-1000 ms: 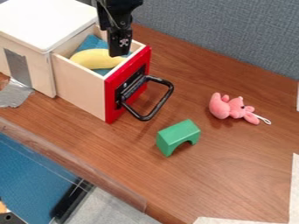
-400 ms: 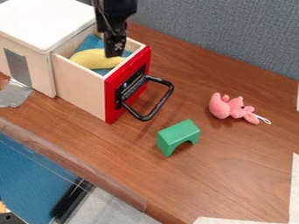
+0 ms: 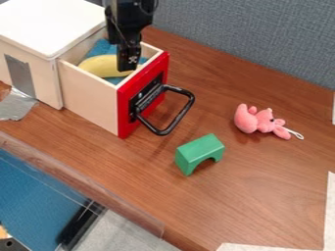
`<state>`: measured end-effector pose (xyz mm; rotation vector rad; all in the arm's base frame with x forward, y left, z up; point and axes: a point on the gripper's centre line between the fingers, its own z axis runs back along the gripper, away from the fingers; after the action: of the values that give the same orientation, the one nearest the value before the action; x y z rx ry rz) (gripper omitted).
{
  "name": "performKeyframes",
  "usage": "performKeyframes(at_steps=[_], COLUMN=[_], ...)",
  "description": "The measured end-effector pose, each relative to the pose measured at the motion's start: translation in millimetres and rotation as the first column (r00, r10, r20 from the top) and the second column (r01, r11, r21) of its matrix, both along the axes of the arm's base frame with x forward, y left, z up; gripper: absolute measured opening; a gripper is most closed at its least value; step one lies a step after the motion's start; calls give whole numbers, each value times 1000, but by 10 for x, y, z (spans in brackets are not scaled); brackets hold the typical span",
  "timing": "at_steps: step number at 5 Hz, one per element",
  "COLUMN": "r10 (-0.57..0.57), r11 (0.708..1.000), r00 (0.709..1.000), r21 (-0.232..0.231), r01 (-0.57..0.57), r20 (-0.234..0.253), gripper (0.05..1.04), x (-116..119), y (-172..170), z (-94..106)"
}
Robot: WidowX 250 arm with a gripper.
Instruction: Take the banana out of the drawer and put it on the right side of the table
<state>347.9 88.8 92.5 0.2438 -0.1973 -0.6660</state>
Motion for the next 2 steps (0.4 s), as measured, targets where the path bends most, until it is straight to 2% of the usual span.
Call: performKeyframes(at_steps=[2], r10=[9], r11=[1000], r00=[1000], r21=[10], r01=[-9], r20=[-9], gripper=[999], x=[-13], y=[43], z=[-57])
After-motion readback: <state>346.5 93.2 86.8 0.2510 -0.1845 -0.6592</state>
